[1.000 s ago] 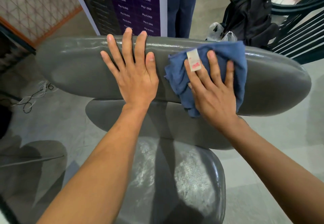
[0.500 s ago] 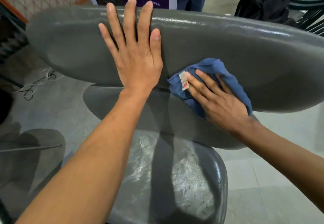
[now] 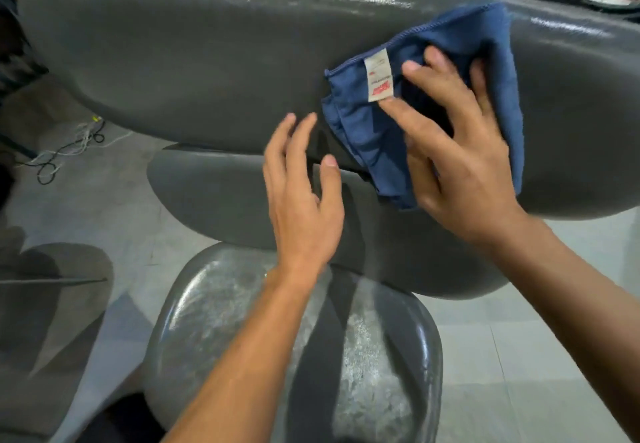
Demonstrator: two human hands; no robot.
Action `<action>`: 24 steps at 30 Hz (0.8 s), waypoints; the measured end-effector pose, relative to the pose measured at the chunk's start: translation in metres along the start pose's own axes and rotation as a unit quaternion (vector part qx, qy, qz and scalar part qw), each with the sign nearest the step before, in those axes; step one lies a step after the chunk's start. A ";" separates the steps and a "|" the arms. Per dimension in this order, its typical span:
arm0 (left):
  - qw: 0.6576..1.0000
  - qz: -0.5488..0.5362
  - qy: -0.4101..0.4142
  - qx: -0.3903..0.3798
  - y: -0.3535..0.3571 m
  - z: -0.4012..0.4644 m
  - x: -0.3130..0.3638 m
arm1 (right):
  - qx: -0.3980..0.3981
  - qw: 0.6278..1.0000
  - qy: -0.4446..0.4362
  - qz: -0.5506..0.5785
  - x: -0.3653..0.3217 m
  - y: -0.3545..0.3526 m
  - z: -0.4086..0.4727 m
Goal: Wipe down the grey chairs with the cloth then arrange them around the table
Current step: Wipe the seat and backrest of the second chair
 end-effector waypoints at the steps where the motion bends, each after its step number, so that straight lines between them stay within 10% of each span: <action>1: 0.999 -0.027 -0.029 -0.008 0.009 -0.008 0.002 | 0.001 0.999 0.015 0.039 0.001 -0.004 -0.001; 14: 0.966 -0.153 -0.190 0.082 0.064 -0.025 0.040 | 0.051 0.916 0.247 0.313 0.025 -0.036 -0.043; 24: 0.977 -0.122 -0.175 0.012 0.068 -0.054 0.041 | 0.066 0.882 0.431 0.178 0.042 -0.013 -0.097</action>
Point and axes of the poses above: each hand's wrist, its own z-axis towards the middle knuckle, its own y-axis out of the palm, x = y × z, the point moved 5 cm from there along z, towards the middle knuckle, and after that the axes turned 13 degrees about y, right-handed, at the moved point
